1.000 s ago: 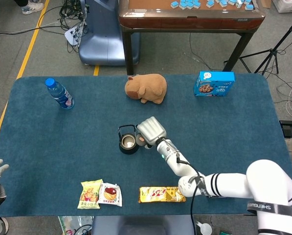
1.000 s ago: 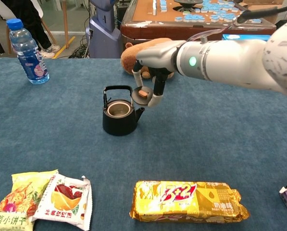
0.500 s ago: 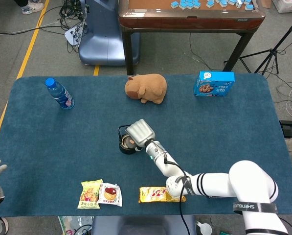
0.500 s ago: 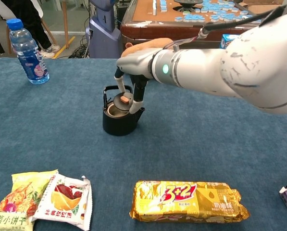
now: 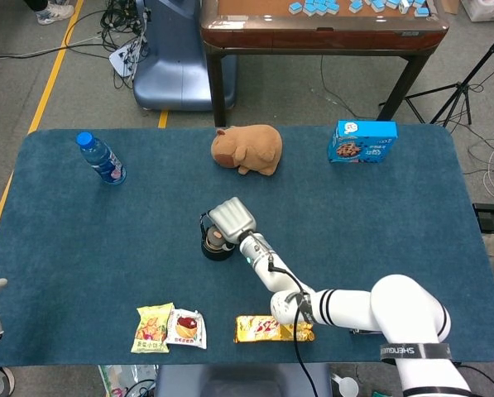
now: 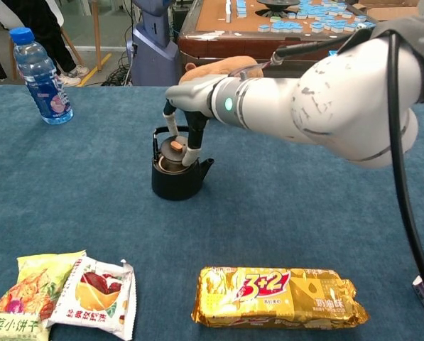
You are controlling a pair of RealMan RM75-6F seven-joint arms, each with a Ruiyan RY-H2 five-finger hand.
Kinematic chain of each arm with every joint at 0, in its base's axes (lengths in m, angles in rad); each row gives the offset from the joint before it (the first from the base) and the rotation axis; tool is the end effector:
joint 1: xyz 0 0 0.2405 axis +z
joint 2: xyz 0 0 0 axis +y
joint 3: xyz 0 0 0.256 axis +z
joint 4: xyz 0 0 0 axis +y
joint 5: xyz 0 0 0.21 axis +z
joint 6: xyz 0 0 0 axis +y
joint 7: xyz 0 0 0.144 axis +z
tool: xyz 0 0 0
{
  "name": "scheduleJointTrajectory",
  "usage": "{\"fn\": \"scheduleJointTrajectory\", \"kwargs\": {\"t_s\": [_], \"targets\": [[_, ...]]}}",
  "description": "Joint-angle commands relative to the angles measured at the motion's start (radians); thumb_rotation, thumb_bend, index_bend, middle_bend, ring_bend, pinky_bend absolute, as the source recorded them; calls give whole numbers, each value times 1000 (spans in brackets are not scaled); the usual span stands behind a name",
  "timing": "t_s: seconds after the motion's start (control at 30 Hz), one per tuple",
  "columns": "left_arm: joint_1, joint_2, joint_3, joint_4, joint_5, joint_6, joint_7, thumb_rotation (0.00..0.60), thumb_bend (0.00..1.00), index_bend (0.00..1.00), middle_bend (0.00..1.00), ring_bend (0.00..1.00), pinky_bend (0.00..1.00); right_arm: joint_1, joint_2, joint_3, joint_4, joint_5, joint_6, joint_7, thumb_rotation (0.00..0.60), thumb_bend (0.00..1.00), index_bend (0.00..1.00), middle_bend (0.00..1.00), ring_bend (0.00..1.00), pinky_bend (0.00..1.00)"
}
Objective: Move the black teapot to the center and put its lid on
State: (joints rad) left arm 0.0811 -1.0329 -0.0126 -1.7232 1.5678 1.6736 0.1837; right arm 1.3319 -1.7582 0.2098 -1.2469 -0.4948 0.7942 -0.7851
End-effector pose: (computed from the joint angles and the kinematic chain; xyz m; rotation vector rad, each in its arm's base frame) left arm -0.3036 0.1215 0.1925 -1.3131 -0.7500 -0.7780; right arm 0.0087 -0.3998 -0.0872 2.1033 -0.6924 0.7015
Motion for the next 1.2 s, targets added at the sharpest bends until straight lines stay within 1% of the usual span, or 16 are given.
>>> {"fn": "scheduleJointTrajectory", "kwargs": {"t_s": [0.03, 0.3, 0.73, 0.9, 1.2], "targets": [[1, 1, -1, 0, -2, 1, -3, 600, 732, 240, 160, 115, 272, 8, -20, 2, 30, -4, -16, 13, 600, 253, 532, 1000, 988, 1000], [3, 5, -5, 0, -11, 0, -13, 600, 732, 240, 160, 115, 272, 16, -44, 6, 62, -11, -36, 32, 600, 253, 532, 1000, 988, 1000], [3, 8, -5, -1, -12, -3, -14, 600, 732, 240, 160, 115, 272, 20, -36, -1, 53, -2, -29, 25, 600, 250, 532, 1000, 988, 1000], [2, 7, -6, -2, -14, -5, -9, 600, 732, 241, 160, 115, 272, 20, -30, -3, 46, 1, -29, 25, 600, 233, 532, 1000, 988, 1000], [2, 7, -6, -3, -15, -7, -8, 600, 732, 240, 160, 115, 272, 19, -24, -5, 33, -4, -24, 31, 600, 201, 472, 1000, 988, 1000]]}}
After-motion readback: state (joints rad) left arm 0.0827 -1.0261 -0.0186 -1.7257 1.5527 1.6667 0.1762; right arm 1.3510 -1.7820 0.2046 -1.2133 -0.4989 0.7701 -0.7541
